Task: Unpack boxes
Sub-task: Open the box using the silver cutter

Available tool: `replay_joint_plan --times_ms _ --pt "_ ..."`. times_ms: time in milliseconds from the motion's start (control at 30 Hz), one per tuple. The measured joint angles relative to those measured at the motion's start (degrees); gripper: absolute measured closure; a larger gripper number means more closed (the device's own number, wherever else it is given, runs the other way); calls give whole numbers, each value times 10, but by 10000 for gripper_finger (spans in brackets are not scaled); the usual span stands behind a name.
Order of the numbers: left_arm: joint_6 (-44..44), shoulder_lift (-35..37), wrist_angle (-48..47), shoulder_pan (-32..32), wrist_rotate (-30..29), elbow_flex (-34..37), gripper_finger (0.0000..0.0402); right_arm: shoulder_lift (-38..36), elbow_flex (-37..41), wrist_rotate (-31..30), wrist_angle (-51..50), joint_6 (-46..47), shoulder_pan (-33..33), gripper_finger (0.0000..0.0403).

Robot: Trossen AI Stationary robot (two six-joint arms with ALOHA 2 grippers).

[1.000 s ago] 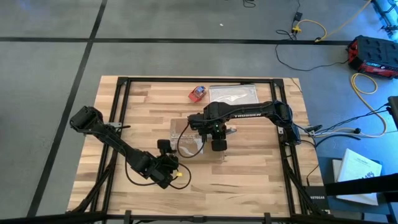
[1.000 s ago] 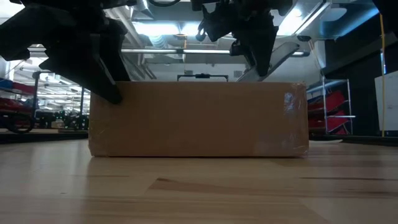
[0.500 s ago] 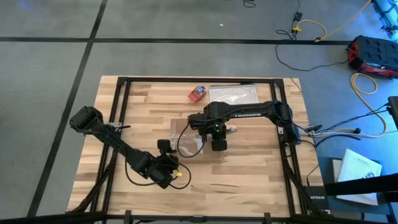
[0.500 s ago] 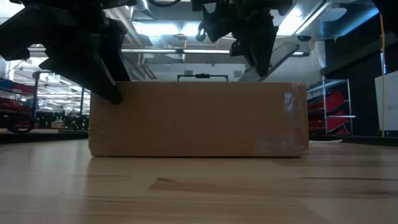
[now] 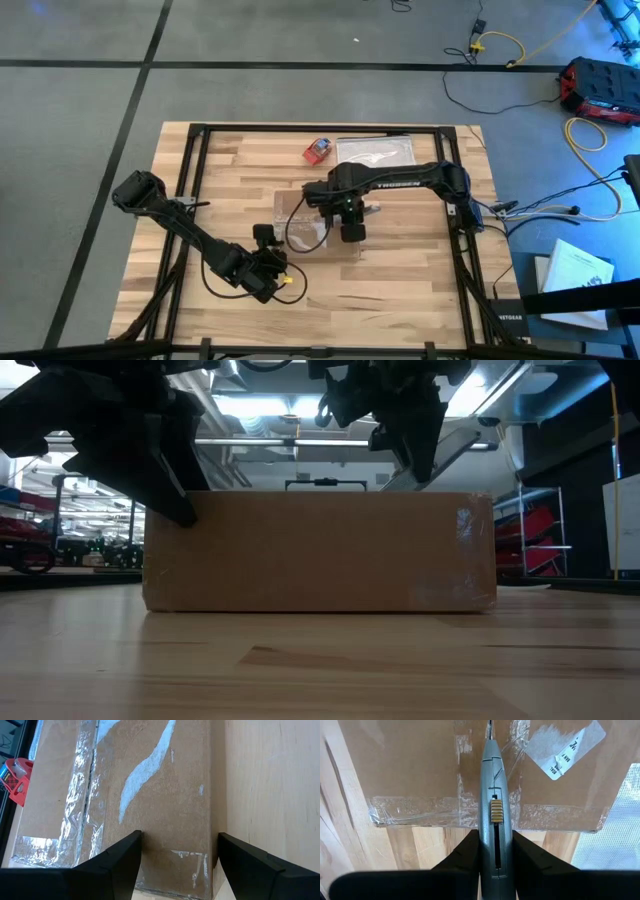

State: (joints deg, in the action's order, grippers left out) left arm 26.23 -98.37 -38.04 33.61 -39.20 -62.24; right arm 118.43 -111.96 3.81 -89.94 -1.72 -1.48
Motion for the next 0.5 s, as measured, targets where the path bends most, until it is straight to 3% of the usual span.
replay_joint_plan --times_ms 500 --pt "8 0 0 0 0 0 166 -38 -1 -18 76 -3 -6 340"
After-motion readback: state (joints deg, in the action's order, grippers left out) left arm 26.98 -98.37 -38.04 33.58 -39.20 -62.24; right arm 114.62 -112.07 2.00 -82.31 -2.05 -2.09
